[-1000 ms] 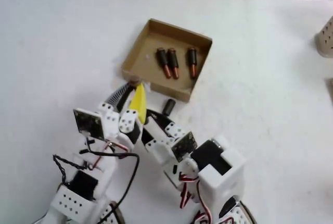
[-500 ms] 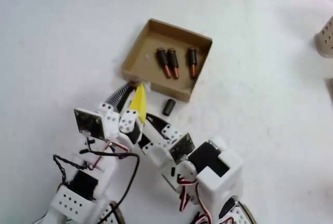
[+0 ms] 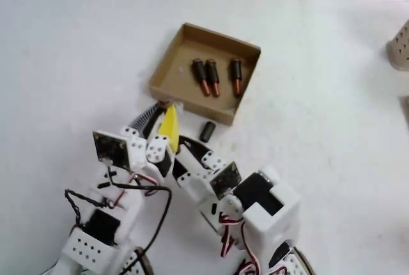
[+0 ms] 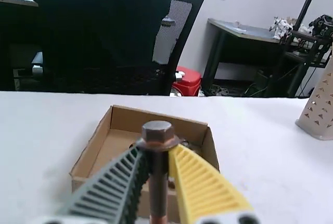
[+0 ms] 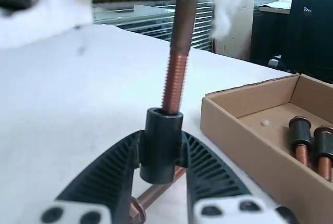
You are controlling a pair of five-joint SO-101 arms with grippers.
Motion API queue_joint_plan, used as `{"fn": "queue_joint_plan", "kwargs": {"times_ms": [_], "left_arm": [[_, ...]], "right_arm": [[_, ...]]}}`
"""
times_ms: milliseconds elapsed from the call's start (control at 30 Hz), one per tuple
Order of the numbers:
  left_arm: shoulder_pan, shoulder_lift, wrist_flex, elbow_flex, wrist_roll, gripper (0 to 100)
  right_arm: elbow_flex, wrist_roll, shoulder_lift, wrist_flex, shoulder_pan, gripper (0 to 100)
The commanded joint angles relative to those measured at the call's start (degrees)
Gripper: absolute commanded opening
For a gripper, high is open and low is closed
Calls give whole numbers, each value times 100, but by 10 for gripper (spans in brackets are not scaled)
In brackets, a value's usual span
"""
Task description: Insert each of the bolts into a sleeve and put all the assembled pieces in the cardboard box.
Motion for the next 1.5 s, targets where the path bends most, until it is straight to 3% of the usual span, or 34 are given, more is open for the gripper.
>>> {"fn": "queue_joint_plan", "kwargs": {"times_ms": [0, 600, 867, 1300, 1467], "left_arm": [[101, 22, 229, -18, 53, 24], [171, 13, 607, -18, 53, 24], [145, 13, 1213, -18, 18, 24], [145, 13, 1213, -18, 0, 28], [163, 13, 1327, -18, -598, 28]], "right_arm": [[35, -53, -189, -163, 57, 16], [9, -35, -198, -163, 303, 16], [9, -35, -198, -171, 303, 16], [9, -26, -198, -171, 303, 16], [9, -26, -198, -171, 303, 16]]}}
